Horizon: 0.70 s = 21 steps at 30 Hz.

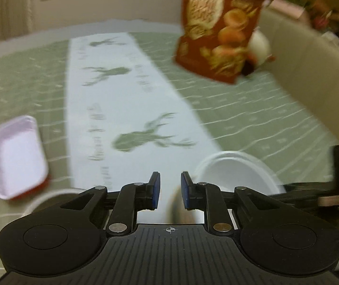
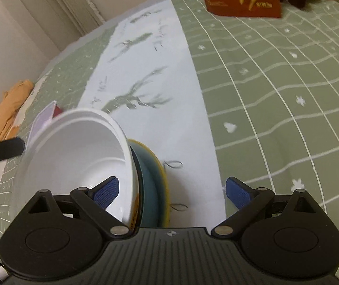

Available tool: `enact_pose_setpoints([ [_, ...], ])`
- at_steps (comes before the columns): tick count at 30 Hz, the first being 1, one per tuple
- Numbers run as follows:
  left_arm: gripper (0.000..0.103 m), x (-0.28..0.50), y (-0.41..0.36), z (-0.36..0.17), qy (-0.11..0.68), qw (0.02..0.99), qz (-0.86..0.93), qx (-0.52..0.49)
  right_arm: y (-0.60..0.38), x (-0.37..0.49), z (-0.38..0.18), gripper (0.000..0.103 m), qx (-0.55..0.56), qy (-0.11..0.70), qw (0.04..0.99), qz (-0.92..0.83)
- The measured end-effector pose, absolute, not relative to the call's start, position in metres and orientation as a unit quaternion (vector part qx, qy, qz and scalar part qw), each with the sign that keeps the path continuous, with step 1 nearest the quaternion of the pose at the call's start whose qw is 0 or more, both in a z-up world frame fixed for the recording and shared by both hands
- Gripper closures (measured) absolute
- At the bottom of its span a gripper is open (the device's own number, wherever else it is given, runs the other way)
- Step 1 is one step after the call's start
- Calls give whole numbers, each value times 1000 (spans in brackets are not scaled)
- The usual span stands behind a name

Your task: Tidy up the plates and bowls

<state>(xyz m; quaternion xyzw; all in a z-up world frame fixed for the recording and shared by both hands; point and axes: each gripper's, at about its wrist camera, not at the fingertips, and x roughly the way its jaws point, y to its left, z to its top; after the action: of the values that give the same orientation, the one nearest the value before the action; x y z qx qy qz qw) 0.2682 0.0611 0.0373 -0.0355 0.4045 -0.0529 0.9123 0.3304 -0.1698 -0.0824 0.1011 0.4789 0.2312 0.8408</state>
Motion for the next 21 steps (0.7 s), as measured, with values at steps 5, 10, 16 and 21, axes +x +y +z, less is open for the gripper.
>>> enact_pose_setpoints([
  [5,83,266,71,18,417,902,-84,-70,-171,327,-84,6,98,479,842,230],
  [10,82,274,81,6,429,896,-75,-89,-165,330,-90,6,94,488,836,234],
  [16,82,258,107,34,378,899,-124,-183,-164,331,-90,6,97,488,835,236],
  [21,82,259,92,32,398,891,-141,-167,-169,328,-84,6,104,475,842,235],
])
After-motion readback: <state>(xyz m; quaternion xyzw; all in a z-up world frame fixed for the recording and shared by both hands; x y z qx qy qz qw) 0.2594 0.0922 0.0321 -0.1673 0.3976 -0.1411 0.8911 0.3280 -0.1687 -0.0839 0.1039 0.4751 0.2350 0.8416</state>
